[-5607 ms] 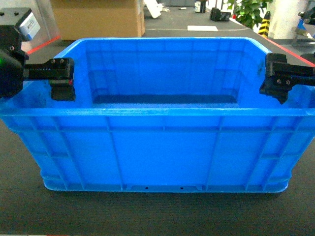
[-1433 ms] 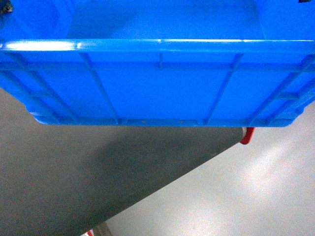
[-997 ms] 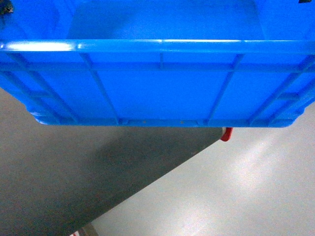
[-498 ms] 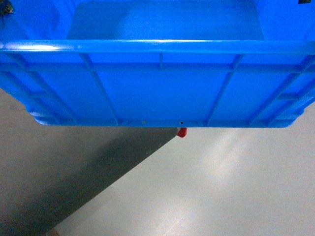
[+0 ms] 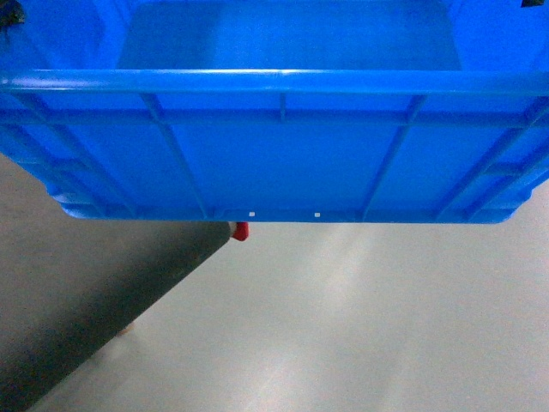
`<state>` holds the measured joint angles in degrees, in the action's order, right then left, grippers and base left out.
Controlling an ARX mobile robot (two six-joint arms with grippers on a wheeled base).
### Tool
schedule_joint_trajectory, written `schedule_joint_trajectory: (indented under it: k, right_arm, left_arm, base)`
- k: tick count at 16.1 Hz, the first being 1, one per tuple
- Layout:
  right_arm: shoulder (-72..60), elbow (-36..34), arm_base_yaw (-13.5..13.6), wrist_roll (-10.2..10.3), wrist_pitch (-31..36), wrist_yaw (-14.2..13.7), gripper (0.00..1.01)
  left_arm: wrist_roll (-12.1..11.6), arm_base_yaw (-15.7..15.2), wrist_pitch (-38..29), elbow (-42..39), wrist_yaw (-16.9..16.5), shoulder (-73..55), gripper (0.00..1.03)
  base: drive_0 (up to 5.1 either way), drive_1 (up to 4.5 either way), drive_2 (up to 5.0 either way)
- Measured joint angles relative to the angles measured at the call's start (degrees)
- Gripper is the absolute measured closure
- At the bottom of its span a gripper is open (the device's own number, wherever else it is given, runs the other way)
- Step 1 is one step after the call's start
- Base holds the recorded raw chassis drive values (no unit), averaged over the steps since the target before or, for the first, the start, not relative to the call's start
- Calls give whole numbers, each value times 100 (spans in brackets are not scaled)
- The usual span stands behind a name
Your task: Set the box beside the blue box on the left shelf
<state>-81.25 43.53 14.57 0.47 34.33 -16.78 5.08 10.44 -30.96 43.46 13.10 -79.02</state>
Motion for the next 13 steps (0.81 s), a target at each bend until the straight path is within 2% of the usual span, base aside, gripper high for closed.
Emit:
schedule_joint_trajectory:
  k: [13]
  right_arm:
    - [0, 0, 2, -4, 2, 0, 84]
  left_arm:
    - [0, 0, -11, 0, 4, 0, 88]
  base:
    - [-161, -161, -161]
